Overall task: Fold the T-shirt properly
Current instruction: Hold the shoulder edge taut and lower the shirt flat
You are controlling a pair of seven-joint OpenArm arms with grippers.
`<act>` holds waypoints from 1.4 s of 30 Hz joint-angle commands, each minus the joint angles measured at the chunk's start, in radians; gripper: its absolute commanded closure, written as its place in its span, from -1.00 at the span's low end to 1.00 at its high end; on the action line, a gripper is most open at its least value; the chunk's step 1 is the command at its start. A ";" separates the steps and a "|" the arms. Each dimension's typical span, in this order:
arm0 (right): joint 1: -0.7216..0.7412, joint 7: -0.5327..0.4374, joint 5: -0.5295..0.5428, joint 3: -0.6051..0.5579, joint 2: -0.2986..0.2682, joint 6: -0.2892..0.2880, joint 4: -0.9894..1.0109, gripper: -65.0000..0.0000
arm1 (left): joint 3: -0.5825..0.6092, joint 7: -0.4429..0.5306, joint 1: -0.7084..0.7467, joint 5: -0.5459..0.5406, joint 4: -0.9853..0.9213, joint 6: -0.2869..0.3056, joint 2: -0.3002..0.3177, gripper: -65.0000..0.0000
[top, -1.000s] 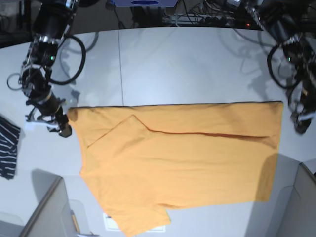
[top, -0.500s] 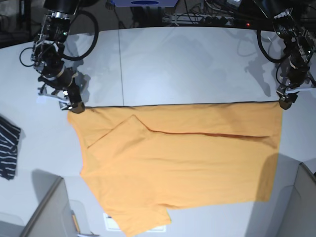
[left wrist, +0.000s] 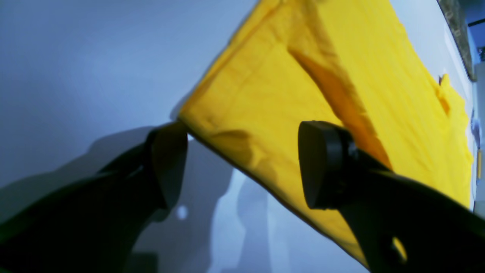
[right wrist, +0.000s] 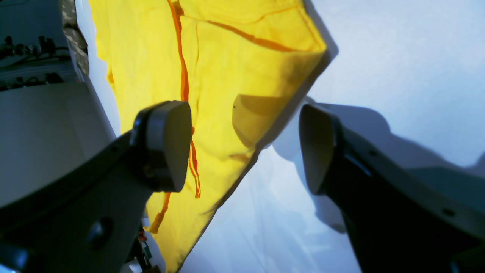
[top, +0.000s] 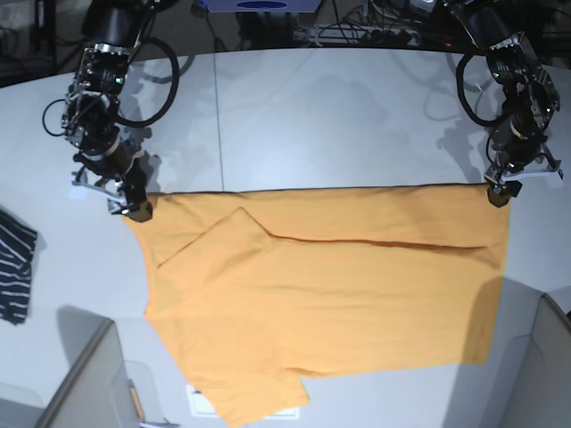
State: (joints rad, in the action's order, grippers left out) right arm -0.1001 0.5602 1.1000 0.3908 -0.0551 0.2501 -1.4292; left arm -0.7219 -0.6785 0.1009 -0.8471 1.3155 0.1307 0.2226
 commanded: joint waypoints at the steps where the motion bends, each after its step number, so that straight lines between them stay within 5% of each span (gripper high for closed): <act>1: 0.003 -0.001 -0.022 0.001 -0.007 0.025 0.001 -0.29 | -0.008 0.016 -0.014 -0.011 -0.001 0.007 0.019 -0.36; 31: 0.089 -0.010 -0.022 0.001 -0.007 0.024 0.130 -0.29 | -0.006 0.018 -0.137 -0.008 -0.166 0.004 0.019 -0.35; 34: 0.089 -0.010 -0.022 0.001 -0.007 0.024 0.129 -0.17 | -0.005 0.016 -0.137 -0.008 -0.166 0.004 0.019 -0.34; 36: 0.089 -0.010 -0.022 0.001 -0.007 0.024 0.129 0.12 | -0.003 0.016 -0.137 -0.008 -0.166 0.004 0.019 -0.13; 41: 0.095 -0.010 -0.024 0.001 -0.007 0.022 0.129 0.86 | -0.003 0.013 -0.145 -0.008 -0.166 0.004 0.019 0.92; 42: 0.098 -0.010 -0.024 0.003 -0.007 0.022 0.129 0.99 | -0.003 0.013 -0.148 -0.008 -0.167 0.002 0.019 1.00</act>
State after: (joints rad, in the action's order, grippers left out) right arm -0.0120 0.5415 1.0843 0.3935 -0.0593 0.2550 -1.2934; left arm -0.7246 -0.6701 -0.0315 -0.8436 1.1370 0.1299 0.2245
